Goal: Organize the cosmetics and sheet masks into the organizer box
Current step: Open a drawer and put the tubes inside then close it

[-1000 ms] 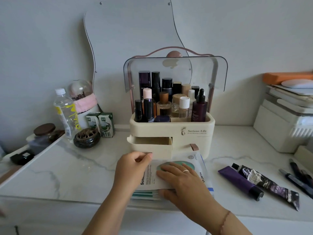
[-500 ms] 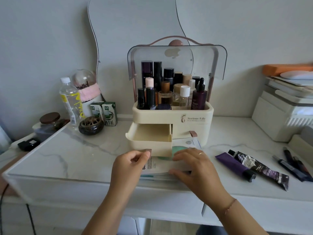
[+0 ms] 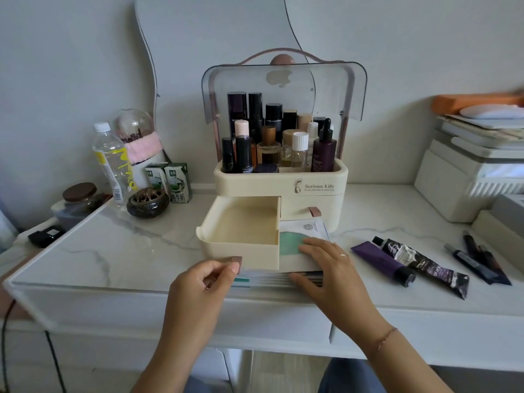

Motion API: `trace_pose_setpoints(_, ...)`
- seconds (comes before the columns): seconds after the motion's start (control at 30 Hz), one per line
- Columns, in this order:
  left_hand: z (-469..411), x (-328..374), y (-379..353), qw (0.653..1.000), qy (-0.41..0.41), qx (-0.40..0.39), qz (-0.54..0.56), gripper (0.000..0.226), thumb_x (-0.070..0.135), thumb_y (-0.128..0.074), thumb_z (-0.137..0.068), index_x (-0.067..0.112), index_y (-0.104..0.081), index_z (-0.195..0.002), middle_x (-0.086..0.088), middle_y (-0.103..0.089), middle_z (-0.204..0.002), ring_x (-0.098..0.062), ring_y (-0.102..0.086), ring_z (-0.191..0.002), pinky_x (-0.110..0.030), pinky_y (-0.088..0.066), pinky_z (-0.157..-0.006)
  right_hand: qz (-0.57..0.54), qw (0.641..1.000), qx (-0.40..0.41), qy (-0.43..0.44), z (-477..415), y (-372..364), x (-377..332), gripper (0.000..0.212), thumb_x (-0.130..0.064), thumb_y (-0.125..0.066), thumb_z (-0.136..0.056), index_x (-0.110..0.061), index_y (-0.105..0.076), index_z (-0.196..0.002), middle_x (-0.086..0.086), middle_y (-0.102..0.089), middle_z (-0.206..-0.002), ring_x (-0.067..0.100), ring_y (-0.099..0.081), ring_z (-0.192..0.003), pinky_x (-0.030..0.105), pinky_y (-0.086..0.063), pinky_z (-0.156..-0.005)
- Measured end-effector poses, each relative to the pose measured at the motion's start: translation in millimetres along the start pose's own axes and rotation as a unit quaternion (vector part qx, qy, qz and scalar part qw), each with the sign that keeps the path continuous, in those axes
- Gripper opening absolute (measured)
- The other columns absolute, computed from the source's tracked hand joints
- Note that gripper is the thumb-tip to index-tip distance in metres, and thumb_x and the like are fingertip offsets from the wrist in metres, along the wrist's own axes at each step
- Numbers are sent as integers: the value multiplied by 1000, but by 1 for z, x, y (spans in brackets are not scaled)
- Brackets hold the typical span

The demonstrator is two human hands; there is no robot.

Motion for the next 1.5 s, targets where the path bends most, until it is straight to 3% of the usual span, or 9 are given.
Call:
trace_pose_setpoints(0.27, 20, 38, 3, 988, -127, 84, 23, 23, 43, -71, -77, 29, -56, -87, 8, -61, -79, -6, -57, -75, -3, -38, -64, 51, 963, 208, -162, 30, 73, 72, 32, -18, -76, -73, -13, -68, -104, 9, -59, -118, 33, -50, -109, 46, -39, -91)
trace_pose_setpoints(0.5, 44, 69, -70, 969, -230, -95, -2, 20, 40, -62, -82, 25, -60, -95, 17, -59, -90, -1, -55, -87, -7, -39, -75, 74, 971, 165, -155, 40, 74, 81, 35, -30, -78, -71, -19, -68, -103, 0, -59, -112, 25, -48, -108, 37, -31, -87)
trace_pose_setpoints(0.57, 56, 101, -170, 942, -249, -226, 9, 23, 35, -63, -83, 23, -61, -103, 16, -60, -99, 2, -54, -95, -11, -40, -81, 115, 948, 196, -222, 71, 117, 133, 35, -31, -78, -71, -22, -68, -103, -3, -59, -111, 23, -49, -108, 36, -29, -85)
trace_pose_setpoints(0.77, 40, 122, -244, 892, -336, -277, -119, 51, 28, -62, -86, 15, -47, -134, 0, -49, -138, -17, -41, -127, -25, -27, -106, 97, 961, 119, -229, 66, 125, 155, 34, -24, -67, -83, -18, -64, -116, 2, -56, -129, 25, -47, -123, 42, -35, -101)
trace_pose_setpoints(0.9, 24, 115, -272, 853, -337, -316, -243, 43, 24, -63, -84, 15, -52, -125, -2, -56, -127, -25, -49, -114, -35, -37, -95, 90, 968, 90, -218, 68, 111, 156, 37, -16, -71, -77, -20, -64, -113, -3, -61, -119, 22, -53, -112, 27, -37, -91)
trace_pose_setpoints(1.03, 23, 118, -277, 833, -374, -293, -282, 37, 24, -60, -86, 18, -55, -122, -3, -58, -116, -25, -51, -109, -34, -37, -87, 105, 967, 127, -194, 68, 111, 157, 32, -13, -73, -74, -20, -67, -104, -5, -65, -102, 23, -56, -95, 26, -37, -78)
trace_pose_setpoints(1.23, 26, 146, -222, 888, -381, -227, -122, 35, 30, -60, -88, 15, -57, -120, -1, -64, -113, -20, -58, -99, -29, -43, -80, 89, 955, 193, -207, 65, 108, 149, 13, -23, -64, -84, -20, -69, -96, -6, -68, -88, 17, -58, -83, 25, -36, -63)
trace_pose_setpoints(1.37, 7, 157, -144, 913, -372, -166, -12, 33, 17, -73, -78, 15, -64, -109, 10, -68, -95, 0, -58, -88, -4, -42, -76, 82, 949, 205, -226, 58, 106, 143, 10, -20, -68, -81, -16, -69, -91, -1, -67, -80, 23, -60, -75, 28, -38, -60)
trace_pose_setpoints(1.5, -33, 134, -58, 936, -319, -141, 45, 39, 17, -69, -79, 25, -62, -117, 13, -66, -114, -9, -61, -109, -23, -48, -92, 61, 942, 244, -220, 50, 105, 126, 7, -19, -70, -80, -19, -67, -85, -7, -59, -71, 19, -56, -56, 28, -36, -51)
Point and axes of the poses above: each hand's wrist, its own z-axis away from the middle knuckle, its own y-axis out of the back of the hand, x = y × z, the point moved 6 cm from there along -z, towards the middle knuckle
